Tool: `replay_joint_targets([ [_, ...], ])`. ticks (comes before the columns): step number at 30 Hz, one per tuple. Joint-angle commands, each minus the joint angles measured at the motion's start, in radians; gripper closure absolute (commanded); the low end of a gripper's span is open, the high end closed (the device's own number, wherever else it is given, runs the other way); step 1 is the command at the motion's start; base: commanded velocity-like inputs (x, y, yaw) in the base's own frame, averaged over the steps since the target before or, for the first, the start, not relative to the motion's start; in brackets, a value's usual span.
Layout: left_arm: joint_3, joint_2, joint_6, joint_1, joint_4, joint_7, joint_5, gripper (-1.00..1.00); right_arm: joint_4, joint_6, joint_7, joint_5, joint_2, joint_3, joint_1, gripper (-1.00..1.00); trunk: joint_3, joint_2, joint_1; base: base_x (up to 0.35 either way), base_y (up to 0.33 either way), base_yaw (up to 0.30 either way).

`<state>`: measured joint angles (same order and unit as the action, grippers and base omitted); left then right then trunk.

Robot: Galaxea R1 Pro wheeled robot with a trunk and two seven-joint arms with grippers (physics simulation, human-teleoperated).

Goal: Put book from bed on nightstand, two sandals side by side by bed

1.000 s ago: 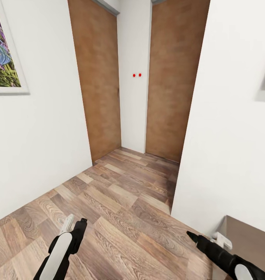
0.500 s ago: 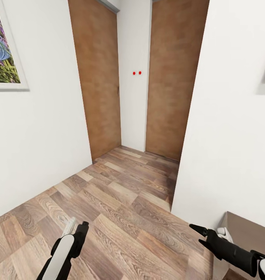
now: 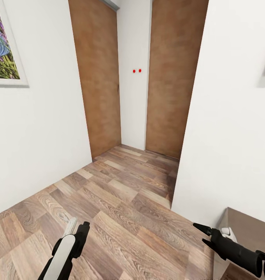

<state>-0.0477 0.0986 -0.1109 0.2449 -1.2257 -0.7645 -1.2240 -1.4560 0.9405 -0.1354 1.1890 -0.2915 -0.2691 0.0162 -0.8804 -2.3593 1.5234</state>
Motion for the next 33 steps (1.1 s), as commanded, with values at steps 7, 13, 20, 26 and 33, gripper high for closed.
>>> replay_joint_targets([
  [7,-0.003,0.001,-0.007,0.001,-0.001,-0.004,-0.002,-1.00,0.001,0.006,-0.009,-0.010,0.001,-0.024,0.001,-1.00,-0.023,-0.050,0.027,0.000,0.000,0.000],
  [13,-0.003,0.001,-0.005,0.001,0.022,-0.003,-0.002,-1.00,0.002,0.006,-0.009,-0.011,0.002,-0.025,0.001,-1.00,-0.042,-0.092,0.050,0.000,0.000,0.000],
  [20,-0.003,0.001,-0.003,0.001,0.026,-0.003,-0.002,-1.00,0.002,0.006,-0.009,-0.011,0.002,-0.025,0.001,-1.00,-0.064,-0.141,0.077,0.000,0.000,0.000],
  [26,-0.003,0.001,-0.003,0.001,0.026,-0.003,-0.002,-1.00,0.002,0.005,-0.009,-0.011,0.002,-0.025,0.001,-1.00,-0.087,-0.142,0.079,0.000,0.000,0.000],
  [33,-0.003,0.001,-0.003,0.001,0.026,-0.003,-0.001,-1.00,0.002,0.006,-0.009,-0.011,0.003,-0.025,0.001,-1.00,-0.114,-0.144,0.082,0.000,0.000,0.000],
])
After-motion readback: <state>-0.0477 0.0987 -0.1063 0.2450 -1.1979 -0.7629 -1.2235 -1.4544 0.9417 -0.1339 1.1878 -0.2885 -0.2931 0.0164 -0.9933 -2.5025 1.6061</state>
